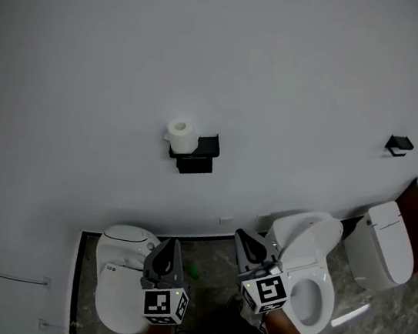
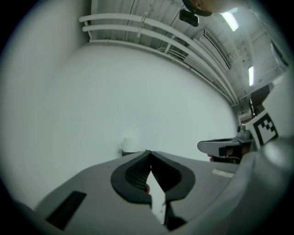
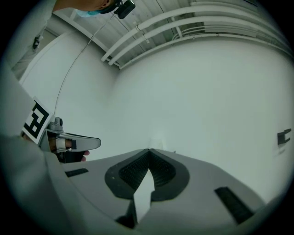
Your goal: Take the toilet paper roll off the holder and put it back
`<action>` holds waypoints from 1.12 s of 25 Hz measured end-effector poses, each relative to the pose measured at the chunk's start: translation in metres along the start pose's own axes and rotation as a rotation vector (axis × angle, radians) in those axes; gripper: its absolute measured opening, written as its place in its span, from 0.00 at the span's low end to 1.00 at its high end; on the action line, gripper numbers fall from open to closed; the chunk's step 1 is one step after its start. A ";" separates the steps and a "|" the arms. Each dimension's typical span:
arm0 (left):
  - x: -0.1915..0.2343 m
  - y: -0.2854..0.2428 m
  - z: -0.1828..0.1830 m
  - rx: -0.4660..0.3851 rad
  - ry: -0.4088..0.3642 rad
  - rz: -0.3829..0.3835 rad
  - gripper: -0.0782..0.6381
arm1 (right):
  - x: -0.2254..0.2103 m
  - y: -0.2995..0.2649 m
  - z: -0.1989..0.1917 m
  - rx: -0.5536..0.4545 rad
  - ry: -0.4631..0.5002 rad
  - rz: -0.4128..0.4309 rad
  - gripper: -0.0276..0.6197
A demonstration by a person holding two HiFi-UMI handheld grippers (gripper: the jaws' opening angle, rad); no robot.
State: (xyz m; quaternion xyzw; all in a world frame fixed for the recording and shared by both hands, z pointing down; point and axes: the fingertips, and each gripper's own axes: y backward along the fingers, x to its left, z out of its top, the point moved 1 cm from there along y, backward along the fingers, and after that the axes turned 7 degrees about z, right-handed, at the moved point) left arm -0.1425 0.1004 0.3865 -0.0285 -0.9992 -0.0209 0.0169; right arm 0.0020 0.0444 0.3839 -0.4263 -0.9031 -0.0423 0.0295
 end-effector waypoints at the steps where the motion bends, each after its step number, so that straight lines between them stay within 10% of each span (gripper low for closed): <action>1: -0.002 0.005 0.003 -0.006 -0.007 -0.005 0.12 | 0.003 0.005 0.004 -0.011 0.006 -0.004 0.05; 28: 0.060 0.050 0.023 -0.052 -0.068 -0.058 0.12 | 0.093 -0.011 0.022 -0.070 -0.002 0.011 0.05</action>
